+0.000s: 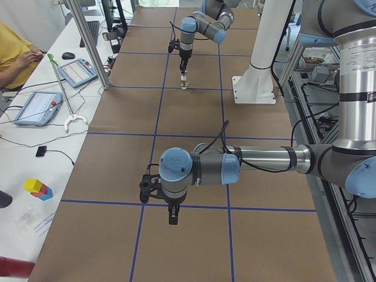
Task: Assemble PPR valve and pipe with both arms
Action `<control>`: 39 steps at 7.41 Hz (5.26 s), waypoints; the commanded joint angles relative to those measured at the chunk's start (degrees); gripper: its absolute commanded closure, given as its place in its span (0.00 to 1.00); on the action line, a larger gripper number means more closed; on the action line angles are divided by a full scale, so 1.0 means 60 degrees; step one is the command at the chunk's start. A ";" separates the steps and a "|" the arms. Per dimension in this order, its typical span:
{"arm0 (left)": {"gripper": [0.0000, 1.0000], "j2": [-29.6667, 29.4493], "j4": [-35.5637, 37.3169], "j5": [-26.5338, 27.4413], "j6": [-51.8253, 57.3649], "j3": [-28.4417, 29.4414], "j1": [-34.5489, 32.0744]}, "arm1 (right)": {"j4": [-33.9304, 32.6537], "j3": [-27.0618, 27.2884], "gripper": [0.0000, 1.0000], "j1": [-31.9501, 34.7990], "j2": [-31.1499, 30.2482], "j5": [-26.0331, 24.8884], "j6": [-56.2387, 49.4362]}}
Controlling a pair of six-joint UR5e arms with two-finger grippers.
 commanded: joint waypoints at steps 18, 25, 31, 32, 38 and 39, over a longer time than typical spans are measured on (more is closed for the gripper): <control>0.00 -0.0044 -0.0440 0.0616 -0.0176 -0.0394 0.1377 | 0.0074 0.1465 0.00 0.6931 -0.4979 0.4488 -1.0830; 0.00 0.0219 -0.0381 0.0162 -0.0103 -0.0833 0.1304 | 0.1596 0.1405 0.00 0.8955 -0.8674 0.5221 -1.3784; 0.00 0.0526 -0.0498 0.0147 -0.0073 -0.1039 0.1289 | 0.1641 0.1479 0.00 1.0172 -0.9262 0.5250 -1.4268; 0.00 0.0672 -0.0498 0.0147 -0.0073 -0.1184 0.1275 | 0.1656 0.1523 0.00 1.0172 -0.9335 0.5206 -1.4209; 0.00 0.0835 -0.0498 0.0191 -0.0088 -0.1318 0.1275 | 0.1671 0.1611 0.00 1.0158 -0.9380 0.5191 -1.4223; 0.00 0.0835 -0.0498 0.0191 -0.0088 -0.1318 0.1275 | 0.1671 0.1611 0.00 1.0158 -0.9380 0.5177 -1.4223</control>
